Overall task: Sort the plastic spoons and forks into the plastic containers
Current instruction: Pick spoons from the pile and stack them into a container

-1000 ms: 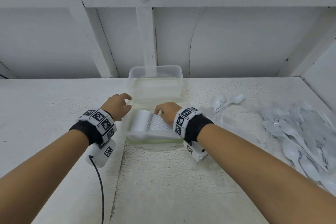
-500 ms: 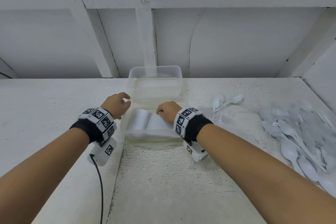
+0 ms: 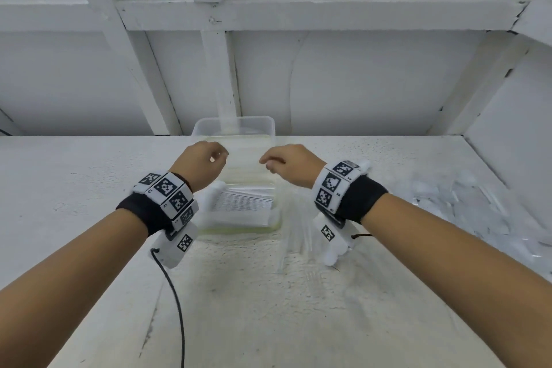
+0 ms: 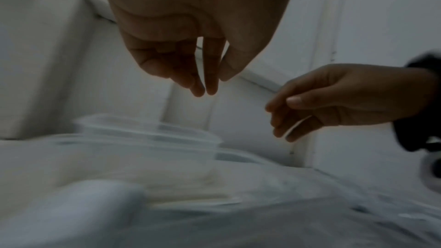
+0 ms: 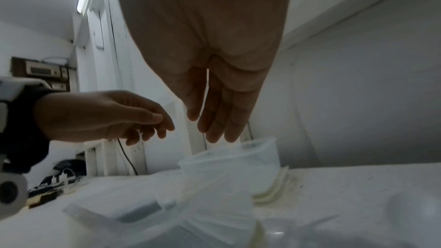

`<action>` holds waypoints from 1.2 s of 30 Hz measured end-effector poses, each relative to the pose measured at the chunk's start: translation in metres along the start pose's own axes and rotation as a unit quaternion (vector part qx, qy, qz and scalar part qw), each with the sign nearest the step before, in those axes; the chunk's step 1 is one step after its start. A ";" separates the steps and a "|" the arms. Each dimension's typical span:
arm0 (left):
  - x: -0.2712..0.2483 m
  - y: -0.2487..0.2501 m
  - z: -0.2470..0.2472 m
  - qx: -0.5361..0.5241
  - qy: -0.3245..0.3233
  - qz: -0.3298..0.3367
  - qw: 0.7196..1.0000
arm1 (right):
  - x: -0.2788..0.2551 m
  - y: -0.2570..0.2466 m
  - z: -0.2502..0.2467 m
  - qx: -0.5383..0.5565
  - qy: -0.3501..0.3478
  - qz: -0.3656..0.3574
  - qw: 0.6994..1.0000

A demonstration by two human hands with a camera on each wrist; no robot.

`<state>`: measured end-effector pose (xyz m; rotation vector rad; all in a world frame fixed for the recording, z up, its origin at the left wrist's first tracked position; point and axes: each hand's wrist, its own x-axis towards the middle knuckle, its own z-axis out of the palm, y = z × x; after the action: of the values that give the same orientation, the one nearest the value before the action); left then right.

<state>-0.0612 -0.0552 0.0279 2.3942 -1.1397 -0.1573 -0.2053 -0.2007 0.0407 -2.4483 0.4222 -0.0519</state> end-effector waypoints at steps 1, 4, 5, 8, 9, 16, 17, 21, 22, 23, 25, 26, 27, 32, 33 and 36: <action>-0.001 0.016 0.005 -0.007 -0.005 0.023 1.000 | -0.009 0.007 -0.008 0.003 0.012 0.002 1.000; -0.006 0.067 0.026 -0.027 -0.037 0.083 0.996 | -0.036 0.037 -0.028 -0.011 0.027 0.031 0.999; -0.008 0.083 0.036 -0.028 -0.053 0.099 0.993 | -0.046 0.048 -0.032 -0.017 0.028 0.046 0.998; -0.013 0.121 0.072 -0.001 -0.137 0.139 0.981 | -0.074 0.081 -0.035 -0.033 0.018 0.089 0.995; -0.016 0.129 0.084 0.020 -0.180 0.146 0.973 | -0.082 0.090 -0.034 -0.042 0.008 0.099 0.994; -0.029 0.140 0.129 0.130 -0.291 0.140 0.938 | -0.128 0.120 -0.003 -0.081 -0.059 0.066 0.993; -0.028 0.138 0.129 0.106 -0.285 0.140 0.942 | -0.132 0.119 0.004 -0.115 -0.085 0.058 0.988; -0.030 0.131 0.126 0.004 -0.264 0.137 0.955 | -0.139 0.119 0.026 -0.249 -0.126 0.069 0.958; -0.031 0.129 0.125 -0.011 -0.251 0.136 0.958 | -0.138 0.121 0.027 -0.261 -0.117 0.076 0.955; -0.033 0.128 0.124 -0.019 -0.238 0.138 0.961 | -0.136 0.123 0.026 -0.267 -0.105 0.084 0.954; -0.037 0.124 0.121 -0.009 -0.237 0.147 0.960 | -0.133 0.130 0.022 -0.276 -0.088 0.107 0.951; -0.040 0.122 0.120 0.010 -0.252 0.155 0.955 | -0.132 0.133 0.019 -0.278 -0.080 0.121 0.949; -0.043 0.120 0.119 0.038 -0.274 0.167 0.946 | -0.131 0.137 0.016 -0.278 -0.073 0.136 0.948; -0.057 0.115 0.123 0.192 -0.336 0.206 0.899 | -0.131 0.151 0.005 -0.270 -0.044 0.199 0.941; -0.059 0.116 0.124 0.207 -0.333 0.213 0.895 | -0.131 0.151 0.005 -0.267 -0.042 0.201 0.941; -0.062 0.118 0.128 0.208 -0.299 0.253 0.896 | -0.131 0.148 0.008 -0.258 -0.031 0.199 0.945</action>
<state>-0.2225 -0.1188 -0.0352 2.3515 -2.2436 -0.5462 -0.3704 -0.2642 -0.0468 -2.8021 0.9997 0.3475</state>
